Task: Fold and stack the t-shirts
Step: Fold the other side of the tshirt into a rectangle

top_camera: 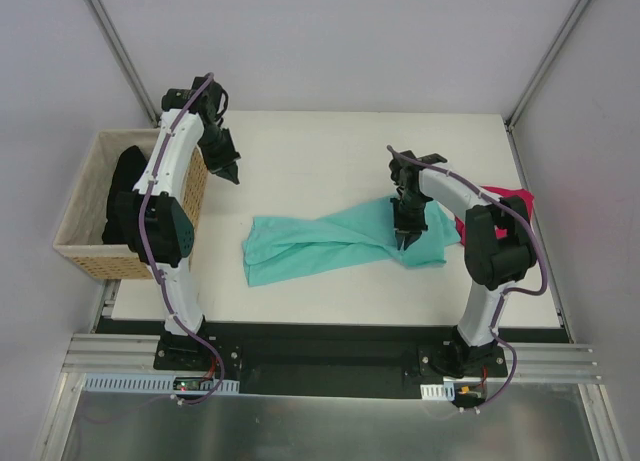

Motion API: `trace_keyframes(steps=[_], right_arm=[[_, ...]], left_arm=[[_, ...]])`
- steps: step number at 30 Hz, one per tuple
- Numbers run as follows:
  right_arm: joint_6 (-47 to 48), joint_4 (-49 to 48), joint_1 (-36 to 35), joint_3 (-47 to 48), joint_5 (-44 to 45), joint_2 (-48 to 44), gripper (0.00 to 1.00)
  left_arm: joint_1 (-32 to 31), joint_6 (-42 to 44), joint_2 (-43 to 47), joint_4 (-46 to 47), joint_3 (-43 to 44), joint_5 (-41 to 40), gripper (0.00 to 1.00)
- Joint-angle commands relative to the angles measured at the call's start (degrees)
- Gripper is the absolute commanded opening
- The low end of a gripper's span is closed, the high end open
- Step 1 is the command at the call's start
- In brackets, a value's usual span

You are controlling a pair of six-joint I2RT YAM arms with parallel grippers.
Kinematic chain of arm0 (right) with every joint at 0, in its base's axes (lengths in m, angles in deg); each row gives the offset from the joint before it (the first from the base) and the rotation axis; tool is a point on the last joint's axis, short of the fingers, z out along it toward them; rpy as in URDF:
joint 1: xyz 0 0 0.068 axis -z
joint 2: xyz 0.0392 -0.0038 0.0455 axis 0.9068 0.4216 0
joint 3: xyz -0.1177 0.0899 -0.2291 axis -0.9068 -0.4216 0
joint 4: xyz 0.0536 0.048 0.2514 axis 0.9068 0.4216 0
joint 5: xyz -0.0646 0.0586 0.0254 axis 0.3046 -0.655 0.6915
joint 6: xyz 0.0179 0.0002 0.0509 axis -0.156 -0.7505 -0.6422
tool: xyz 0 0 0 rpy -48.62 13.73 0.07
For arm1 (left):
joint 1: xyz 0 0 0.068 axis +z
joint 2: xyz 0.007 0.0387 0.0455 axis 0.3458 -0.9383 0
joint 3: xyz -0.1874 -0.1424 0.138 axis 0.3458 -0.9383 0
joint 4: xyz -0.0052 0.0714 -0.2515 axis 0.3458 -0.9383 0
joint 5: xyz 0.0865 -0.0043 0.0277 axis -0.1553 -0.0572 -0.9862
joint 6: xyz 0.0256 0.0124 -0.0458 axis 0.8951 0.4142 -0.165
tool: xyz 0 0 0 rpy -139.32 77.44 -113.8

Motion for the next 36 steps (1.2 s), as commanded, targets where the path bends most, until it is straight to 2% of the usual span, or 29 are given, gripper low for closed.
trace_keyframes(steps=[1, 6, 14, 20, 25, 33, 36], right_arm=[[0.0, 3.96, -0.96, -2.44, 4.15, -2.98, 0.22], [-0.52, 4.39, -1.4, -0.34, 5.73, -2.19, 0.24], [-0.61, 7.03, -1.57, 12.4, 9.25, -0.26, 0.24], [-2.19, 7.21, -1.31, 10.93, 9.07, 2.2, 0.23], [-3.34, 3.44, 0.79, 8.8, 8.72, 3.16, 0.22], [-2.9, 4.92, 5.19, 21.7, 8.99, 11.87, 0.22], [-3.07, 4.84, 5.9, 23.48, 8.29, 14.15, 0.22]], left_arm=[[-0.48, 0.01, 4.6, -2.44, -0.84, 0.28, 0.02], [-0.65, 0.36, 5.03, -2.44, -2.42, 0.72, 0.02], [-2.15, 0.36, 5.56, -1.39, -5.94, 1.16, 0.01], [-2.68, 0.62, 6.27, 0.37, -9.28, 1.16, 0.01], [-2.68, 1.24, 5.74, 0.81, -10.34, 1.25, 0.01], [-2.68, 2.3, 2.58, 0.72, -7.88, 2.04, 0.01], [-2.68, 2.56, 1.08, 0.99, -8.05, 1.6, 0.01]])
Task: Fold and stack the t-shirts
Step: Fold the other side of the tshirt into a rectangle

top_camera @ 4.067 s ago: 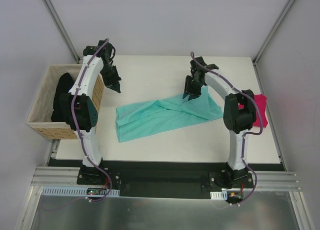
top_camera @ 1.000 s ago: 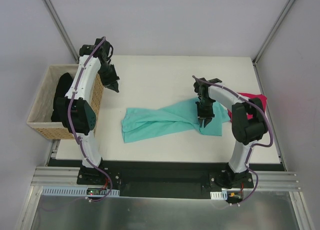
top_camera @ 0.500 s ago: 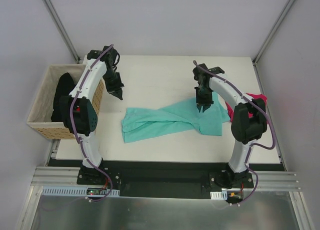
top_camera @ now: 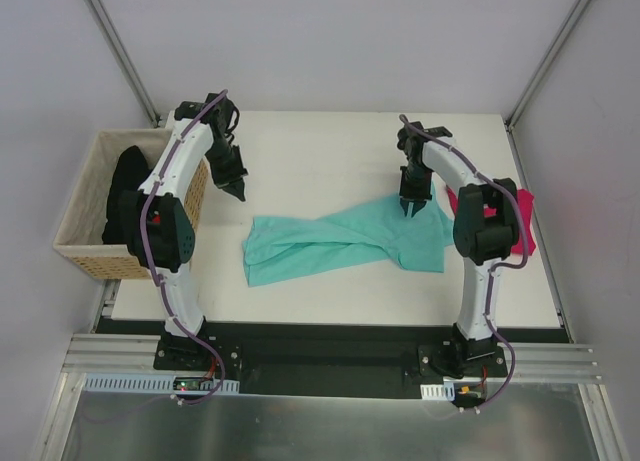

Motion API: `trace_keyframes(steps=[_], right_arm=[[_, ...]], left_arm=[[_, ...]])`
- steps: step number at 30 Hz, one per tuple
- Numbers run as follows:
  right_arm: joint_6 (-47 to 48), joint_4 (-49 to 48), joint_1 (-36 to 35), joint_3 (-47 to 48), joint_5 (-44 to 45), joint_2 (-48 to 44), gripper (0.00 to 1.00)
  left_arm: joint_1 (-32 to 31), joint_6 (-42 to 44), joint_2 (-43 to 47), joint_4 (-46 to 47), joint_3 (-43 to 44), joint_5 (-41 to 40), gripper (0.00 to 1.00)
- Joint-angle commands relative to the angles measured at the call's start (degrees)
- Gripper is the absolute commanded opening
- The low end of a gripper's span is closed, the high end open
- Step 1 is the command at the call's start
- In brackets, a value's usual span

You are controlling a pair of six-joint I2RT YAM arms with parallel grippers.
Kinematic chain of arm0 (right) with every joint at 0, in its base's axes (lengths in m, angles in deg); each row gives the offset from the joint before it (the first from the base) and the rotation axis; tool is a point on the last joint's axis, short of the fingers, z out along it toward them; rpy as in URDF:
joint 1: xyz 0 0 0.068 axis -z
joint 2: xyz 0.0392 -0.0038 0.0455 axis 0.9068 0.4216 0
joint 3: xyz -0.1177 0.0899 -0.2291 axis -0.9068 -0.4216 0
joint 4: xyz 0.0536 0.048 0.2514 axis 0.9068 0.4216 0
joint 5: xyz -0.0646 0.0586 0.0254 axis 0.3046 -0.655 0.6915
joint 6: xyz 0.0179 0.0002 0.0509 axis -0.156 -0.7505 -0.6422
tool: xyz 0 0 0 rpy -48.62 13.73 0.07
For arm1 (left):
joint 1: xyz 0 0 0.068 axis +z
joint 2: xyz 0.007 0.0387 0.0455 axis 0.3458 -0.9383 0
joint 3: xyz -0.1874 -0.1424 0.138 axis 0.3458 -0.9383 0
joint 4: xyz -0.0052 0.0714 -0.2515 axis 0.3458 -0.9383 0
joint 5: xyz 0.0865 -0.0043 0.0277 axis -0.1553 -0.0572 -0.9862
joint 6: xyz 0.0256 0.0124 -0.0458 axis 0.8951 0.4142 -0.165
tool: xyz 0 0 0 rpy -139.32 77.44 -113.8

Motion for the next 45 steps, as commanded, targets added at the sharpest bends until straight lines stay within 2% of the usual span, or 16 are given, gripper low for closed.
trace_keyframes(steps=[1, 12, 24, 29, 40, 45], right_arm=[[-0.89, 1.14, 0.76, 4.25, 0.22, 2.05, 0.22], [-1.42, -0.44, 1.2, 2.93, -2.33, 5.3, 0.22], [-1.86, 1.84, 2.96, 16.44, -5.23, 12.77, 0.23], [-1.77, -0.17, 3.48, 20.86, -8.65, 15.93, 0.23], [-2.2, -6.5, 5.77, 22.35, -12.08, 17.69, 0.27], [-3.26, -7.12, 7.26, 27.53, -14.81, 20.42, 0.3]], left_arm=[[-0.12, 1.12, -2.5, -0.63, 1.68, 0.95, 0.01], [-0.12, 1.29, -10.59, 1.66, 2.82, 3.85, 0.0], [-0.12, 0.77, -16.92, -2.56, 13.54, 4.81, 0.0], [-0.12, -0.11, -16.75, -2.48, 13.37, 5.6, 0.0], [-0.12, -0.38, -14.2, -2.91, 12.4, 5.08, 0.0], [-0.12, -0.73, -12.01, -3.18, 11.43, 4.2, 0.0]])
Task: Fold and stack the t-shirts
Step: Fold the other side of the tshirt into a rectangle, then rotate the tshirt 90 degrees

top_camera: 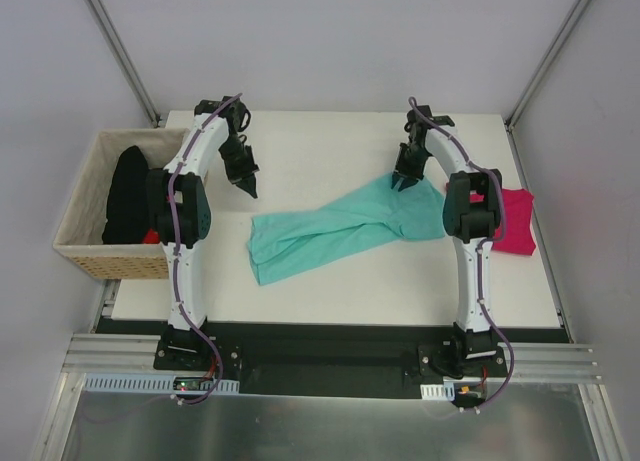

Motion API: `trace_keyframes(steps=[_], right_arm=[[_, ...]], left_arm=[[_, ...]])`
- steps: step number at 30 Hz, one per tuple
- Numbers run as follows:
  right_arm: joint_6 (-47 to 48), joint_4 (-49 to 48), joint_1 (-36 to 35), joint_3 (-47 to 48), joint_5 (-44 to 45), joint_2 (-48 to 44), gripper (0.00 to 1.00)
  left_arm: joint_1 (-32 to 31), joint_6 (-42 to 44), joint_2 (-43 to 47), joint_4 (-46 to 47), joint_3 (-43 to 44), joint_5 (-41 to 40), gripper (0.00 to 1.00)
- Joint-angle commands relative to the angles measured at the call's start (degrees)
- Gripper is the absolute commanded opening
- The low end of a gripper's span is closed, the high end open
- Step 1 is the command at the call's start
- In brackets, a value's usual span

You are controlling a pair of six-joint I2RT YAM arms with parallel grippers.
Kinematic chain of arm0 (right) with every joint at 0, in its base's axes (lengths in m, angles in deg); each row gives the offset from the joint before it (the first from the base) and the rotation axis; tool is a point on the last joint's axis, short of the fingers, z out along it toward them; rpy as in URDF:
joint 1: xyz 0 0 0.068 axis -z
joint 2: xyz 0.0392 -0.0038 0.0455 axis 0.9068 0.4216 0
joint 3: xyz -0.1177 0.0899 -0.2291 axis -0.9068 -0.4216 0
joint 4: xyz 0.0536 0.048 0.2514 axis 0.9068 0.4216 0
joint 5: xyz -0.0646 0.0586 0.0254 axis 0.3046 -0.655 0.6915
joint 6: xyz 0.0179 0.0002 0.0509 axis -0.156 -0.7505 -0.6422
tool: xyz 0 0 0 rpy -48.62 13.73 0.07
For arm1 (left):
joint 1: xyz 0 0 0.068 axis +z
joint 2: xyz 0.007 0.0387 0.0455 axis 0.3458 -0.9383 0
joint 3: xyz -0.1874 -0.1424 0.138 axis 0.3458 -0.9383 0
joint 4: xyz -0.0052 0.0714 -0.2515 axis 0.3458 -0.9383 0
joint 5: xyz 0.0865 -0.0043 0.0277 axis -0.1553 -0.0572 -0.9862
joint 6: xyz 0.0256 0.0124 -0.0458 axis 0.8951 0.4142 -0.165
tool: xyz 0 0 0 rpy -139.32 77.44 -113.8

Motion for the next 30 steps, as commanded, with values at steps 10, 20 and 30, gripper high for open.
trace_keyframes(steps=[10, 20, 30], right_arm=[[-1.25, -8.62, 4.46, 5.9, -13.09, 3.41, 0.32], [4.99, -7.39, 6.83, 8.37, -6.33, -7.4, 0.51], [7.19, -7.39, 7.88, -4.19, -1.23, -17.95, 0.45]], left_arm=[[-0.12, -1.67, 9.57, -2.74, -4.98, -2.33, 0.0], [-0.21, -2.55, 12.39, -0.55, -5.78, -0.75, 0.0], [-0.56, -2.11, 13.35, 0.42, -4.46, 0.49, 0.0]])
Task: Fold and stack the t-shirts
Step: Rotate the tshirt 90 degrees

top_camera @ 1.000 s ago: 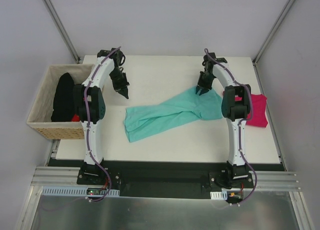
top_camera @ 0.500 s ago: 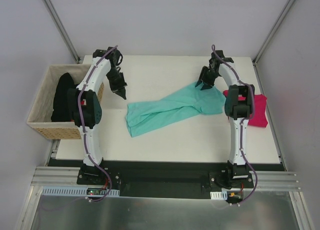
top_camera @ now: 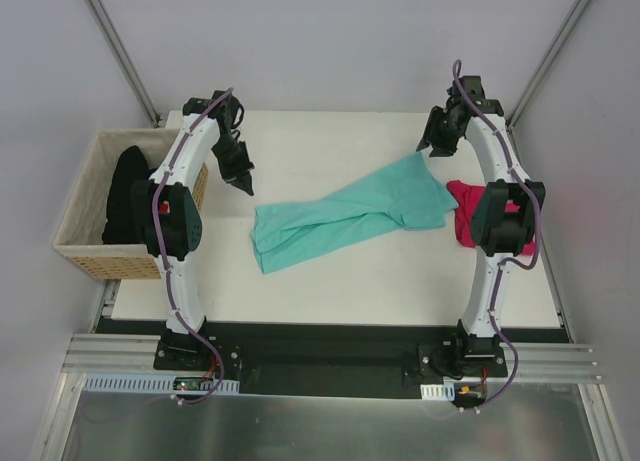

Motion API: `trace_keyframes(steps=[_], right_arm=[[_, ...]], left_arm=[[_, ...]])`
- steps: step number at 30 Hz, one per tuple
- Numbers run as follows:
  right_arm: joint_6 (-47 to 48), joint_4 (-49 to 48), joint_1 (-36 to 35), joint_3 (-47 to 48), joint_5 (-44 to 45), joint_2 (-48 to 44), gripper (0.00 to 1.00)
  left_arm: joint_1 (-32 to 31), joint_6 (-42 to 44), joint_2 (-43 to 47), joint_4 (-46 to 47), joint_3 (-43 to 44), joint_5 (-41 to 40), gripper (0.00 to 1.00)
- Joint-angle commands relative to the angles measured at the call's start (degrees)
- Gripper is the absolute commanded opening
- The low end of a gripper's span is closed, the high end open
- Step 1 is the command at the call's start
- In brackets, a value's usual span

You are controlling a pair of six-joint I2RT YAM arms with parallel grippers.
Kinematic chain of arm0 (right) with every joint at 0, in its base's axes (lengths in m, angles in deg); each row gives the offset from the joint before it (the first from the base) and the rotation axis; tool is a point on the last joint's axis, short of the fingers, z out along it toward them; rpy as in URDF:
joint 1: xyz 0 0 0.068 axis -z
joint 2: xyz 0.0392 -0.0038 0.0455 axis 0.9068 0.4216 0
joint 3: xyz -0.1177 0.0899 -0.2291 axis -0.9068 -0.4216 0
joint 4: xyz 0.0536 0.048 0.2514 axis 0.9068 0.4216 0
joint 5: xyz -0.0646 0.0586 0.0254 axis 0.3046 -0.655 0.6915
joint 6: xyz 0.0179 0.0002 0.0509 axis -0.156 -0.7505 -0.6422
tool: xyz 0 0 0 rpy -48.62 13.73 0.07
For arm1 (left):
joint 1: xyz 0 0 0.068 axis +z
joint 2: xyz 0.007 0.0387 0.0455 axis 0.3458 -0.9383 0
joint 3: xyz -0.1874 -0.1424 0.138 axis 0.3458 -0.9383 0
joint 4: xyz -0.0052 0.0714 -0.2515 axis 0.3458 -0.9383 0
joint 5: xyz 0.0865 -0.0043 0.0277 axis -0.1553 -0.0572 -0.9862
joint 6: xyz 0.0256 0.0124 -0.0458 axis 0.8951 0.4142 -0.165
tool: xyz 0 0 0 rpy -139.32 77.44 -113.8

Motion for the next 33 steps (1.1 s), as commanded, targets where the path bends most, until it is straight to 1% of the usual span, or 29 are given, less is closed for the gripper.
trace_keyframes(steps=[1, 3, 6, 8, 12, 16, 20, 21, 28, 33], right_arm=[[1.6, 0.78, 0.52, -4.02, 2.29, -4.86, 0.45], [1.33, 1.05, 0.61, -6.13, 2.2, -5.83, 0.42], [0.45, 0.79, 0.79, -11.84, 2.99, -7.14, 0.39], [-0.25, -0.88, 0.96, -16.66, 2.64, -8.64, 0.38], [-1.74, -4.75, 2.01, -22.13, 1.67, -10.14, 0.36], [-1.92, -5.02, 2.72, -21.88, 2.02, -9.09, 0.33], [-1.83, -4.58, 2.63, -20.04, 2.03, -7.59, 0.33], [-1.75, -4.4, 3.76, -19.51, 1.94, -7.41, 0.33], [-2.36, -3.96, 5.27, -18.8, 2.38, -5.74, 0.33], [-3.33, -4.4, 5.1, -18.18, -0.87, -6.27, 0.31]], left_arm=[[-0.54, -0.52, 4.02, -0.49, 1.25, 0.9, 0.0], [-0.54, -0.34, 4.55, -0.23, 1.07, 0.81, 0.0], [-0.54, -0.08, 4.81, -0.14, 0.98, 0.99, 0.0], [-0.54, -0.08, 5.34, -0.23, 0.72, 0.99, 0.0], [-0.54, -0.16, 6.22, -0.23, -1.03, 0.64, 0.0], [-0.54, -0.43, 6.75, -0.23, -2.09, 0.37, 0.0], [-0.54, -1.13, 7.45, -0.14, -2.97, -0.15, 0.0], [-0.54, -1.3, 7.54, -0.14, -3.23, -0.07, 0.0], [-0.62, -1.92, 8.24, 0.03, -4.2, -0.68, 0.0], [-1.41, -2.19, 7.72, 2.14, -8.32, 0.11, 0.01]])
